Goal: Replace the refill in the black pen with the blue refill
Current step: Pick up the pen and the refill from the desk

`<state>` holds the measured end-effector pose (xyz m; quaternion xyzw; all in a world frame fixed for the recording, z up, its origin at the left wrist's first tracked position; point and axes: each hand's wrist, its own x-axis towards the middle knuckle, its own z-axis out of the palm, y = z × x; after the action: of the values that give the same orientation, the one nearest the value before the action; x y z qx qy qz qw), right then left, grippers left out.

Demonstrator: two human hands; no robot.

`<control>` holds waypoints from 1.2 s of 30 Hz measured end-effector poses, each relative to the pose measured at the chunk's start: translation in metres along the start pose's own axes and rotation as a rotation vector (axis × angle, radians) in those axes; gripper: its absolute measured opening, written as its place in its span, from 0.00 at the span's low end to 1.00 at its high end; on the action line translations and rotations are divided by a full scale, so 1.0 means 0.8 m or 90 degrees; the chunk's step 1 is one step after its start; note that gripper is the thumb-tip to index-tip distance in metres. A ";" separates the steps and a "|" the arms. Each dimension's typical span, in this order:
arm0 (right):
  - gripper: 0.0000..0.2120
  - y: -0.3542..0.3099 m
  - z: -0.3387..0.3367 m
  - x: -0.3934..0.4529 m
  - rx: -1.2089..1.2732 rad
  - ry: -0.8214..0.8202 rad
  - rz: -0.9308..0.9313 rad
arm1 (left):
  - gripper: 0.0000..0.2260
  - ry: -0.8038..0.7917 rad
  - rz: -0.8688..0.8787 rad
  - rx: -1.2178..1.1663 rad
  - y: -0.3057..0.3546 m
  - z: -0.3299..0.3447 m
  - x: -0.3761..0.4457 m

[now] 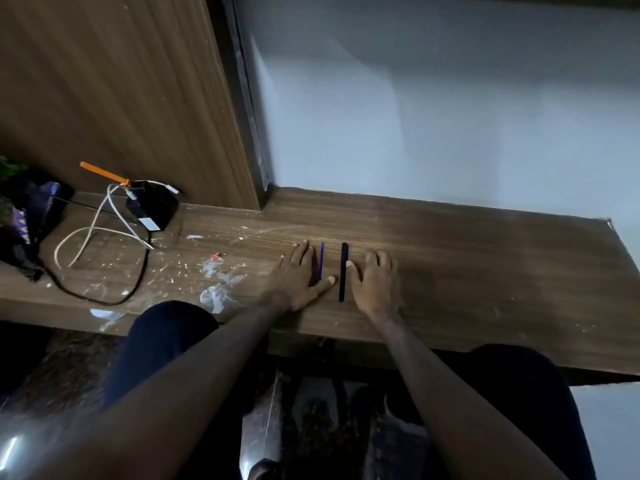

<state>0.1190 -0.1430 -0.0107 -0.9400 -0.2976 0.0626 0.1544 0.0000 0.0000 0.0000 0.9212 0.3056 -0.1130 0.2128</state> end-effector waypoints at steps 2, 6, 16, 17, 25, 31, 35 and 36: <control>0.21 -0.009 -0.007 0.005 0.045 0.009 -0.011 | 0.40 -0.002 -0.006 -0.001 0.012 -0.016 -0.002; 0.17 -0.022 -0.008 0.009 0.076 -0.089 -0.012 | 0.20 0.084 -0.004 -0.031 0.020 -0.026 -0.010; 0.11 -0.023 -0.042 0.011 0.589 -0.298 0.151 | 0.18 0.077 -0.020 -0.477 0.049 -0.016 0.015; 0.09 -0.023 -0.049 0.005 0.629 -0.327 0.158 | 0.18 0.078 -0.025 -0.580 0.053 -0.016 0.017; 0.12 -0.013 -0.068 0.007 0.619 -0.336 0.161 | 0.14 0.015 -0.006 -0.839 0.068 -0.017 0.017; 0.16 -0.015 -0.057 0.013 0.589 -0.302 0.173 | 0.10 -0.034 -0.013 -0.948 0.076 -0.014 0.016; 0.15 -0.019 -0.055 0.012 0.578 -0.240 0.181 | 0.08 -0.007 -0.055 -0.983 0.083 -0.009 0.022; 0.15 -0.019 -0.055 0.013 0.562 -0.228 0.173 | 0.08 -0.005 -0.064 -0.985 0.084 -0.009 0.023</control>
<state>0.1281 -0.1361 0.0354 -0.7896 -0.1394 0.3626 0.4749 0.0562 -0.0352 0.0218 0.4947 0.3383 0.1198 0.7915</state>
